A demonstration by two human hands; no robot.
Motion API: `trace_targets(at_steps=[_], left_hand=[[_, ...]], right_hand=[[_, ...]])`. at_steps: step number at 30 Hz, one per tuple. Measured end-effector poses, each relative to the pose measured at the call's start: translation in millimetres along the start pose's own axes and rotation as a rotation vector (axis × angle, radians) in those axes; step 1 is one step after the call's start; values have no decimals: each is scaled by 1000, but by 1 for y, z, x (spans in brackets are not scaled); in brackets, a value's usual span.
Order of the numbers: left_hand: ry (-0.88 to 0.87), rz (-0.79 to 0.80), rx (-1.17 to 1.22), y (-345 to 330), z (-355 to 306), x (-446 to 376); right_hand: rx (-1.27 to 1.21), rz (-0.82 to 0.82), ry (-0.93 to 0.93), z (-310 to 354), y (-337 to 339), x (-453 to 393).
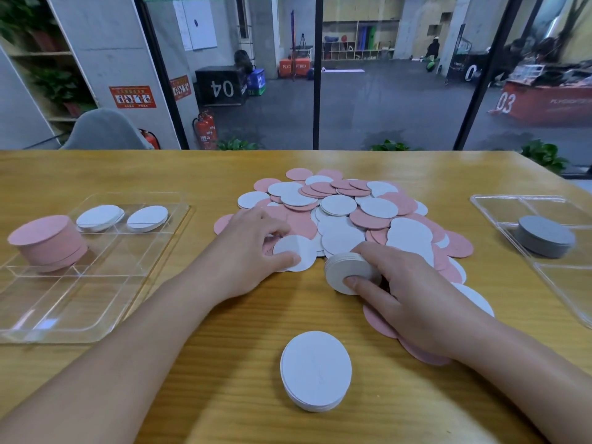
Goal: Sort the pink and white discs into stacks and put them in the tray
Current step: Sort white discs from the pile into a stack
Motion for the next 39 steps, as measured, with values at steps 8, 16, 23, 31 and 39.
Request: trace_targets(at_steps=[8, 16, 23, 31, 39], left_hand=[[-21, -73, 206, 9, -11, 3], [-2, -242, 605, 29, 1, 3], [-10, -108, 628, 17, -4, 3], [-139, -23, 730, 10, -23, 4], [-233, 53, 805, -11, -54, 7]], right_hand=[[-23, 14, -25, -5, -1, -1], [-36, 9, -34, -10, -1, -1], [-19, 17, -37, -13, 1, -1], [-20, -4, -64, -13, 6, -1], [-9, 16, -48, -9, 4, -1]])
Point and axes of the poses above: each hand's wrist, its own x-axis away from the middle knuckle, its own y-axis out of the back of the hand, z = x × y, the point moved 10 cm from there along -x, towards the middle knuckle, and after that the axes turned 8 degrees about -x, right-handed, at the moved point
